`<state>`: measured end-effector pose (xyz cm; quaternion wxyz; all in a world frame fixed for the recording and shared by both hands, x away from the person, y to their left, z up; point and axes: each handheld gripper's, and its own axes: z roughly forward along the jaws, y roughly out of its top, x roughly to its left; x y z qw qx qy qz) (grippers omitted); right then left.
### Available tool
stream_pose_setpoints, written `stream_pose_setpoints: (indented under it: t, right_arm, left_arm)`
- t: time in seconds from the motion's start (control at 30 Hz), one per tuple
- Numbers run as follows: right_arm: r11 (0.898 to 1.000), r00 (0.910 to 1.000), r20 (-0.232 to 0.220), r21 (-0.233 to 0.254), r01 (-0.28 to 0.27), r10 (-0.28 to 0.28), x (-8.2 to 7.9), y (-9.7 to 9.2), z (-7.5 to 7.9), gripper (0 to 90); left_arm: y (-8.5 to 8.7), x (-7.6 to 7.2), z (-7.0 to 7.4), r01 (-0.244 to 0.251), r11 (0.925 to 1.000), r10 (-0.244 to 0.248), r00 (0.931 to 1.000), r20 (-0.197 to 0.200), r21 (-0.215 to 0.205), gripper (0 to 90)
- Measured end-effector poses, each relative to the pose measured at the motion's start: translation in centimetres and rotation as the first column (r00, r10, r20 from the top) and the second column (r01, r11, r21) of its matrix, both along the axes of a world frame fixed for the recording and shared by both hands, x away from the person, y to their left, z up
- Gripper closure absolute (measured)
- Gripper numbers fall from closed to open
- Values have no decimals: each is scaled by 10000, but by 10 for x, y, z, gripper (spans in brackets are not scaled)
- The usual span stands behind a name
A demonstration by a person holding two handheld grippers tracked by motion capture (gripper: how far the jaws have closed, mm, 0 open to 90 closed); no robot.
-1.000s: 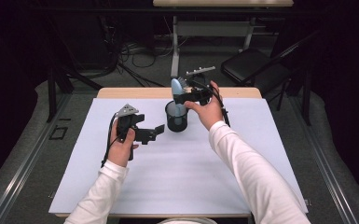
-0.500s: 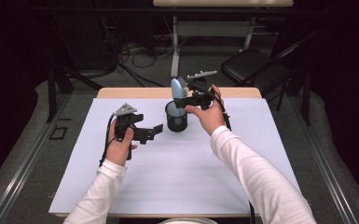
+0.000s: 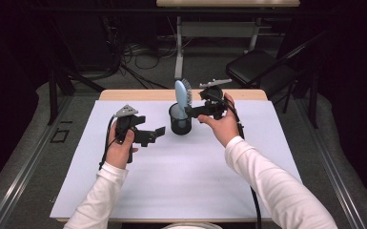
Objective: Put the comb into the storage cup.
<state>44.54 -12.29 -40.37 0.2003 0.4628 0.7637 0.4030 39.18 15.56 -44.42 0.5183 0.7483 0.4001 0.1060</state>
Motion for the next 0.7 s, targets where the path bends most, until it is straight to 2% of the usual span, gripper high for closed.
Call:
stream_pose_setpoints:
  t: [0.17, 0.27, 0.4, 0.57, 0.7]
  right_arm:
    - [9995, 10000, 10, 306, -8, 8, -11, -9, -1, 0]
    - [9992, 9999, 168, 395, -8, 2, -16, -14, 0, 0]
    - [9988, 9999, 128, 481, -65, 59, -22, -18, -2, 0]
    - [9980, 9998, -21, 608, -175, 177, -33, -25, -13, 0]
    - [9984, 9997, -38, 528, -221, 223, -42, -29, -19, 0]
  left_arm:
    - [1, 0, 1, -21, 10000, 21, 10000, 42, 12, 8]
    - [2, 0, 2, -48, 10000, 48, 10000, 42, -13, 8]
    - [4, 0, 3, -67, 10000, 67, 10000, 73, -34, 9]
    - [4, -1, 4, -56, 10000, 57, 9999, 136, -73, 9]
    - [5, -2, 5, -39, 10000, 40, 9999, 123, -74, 9]
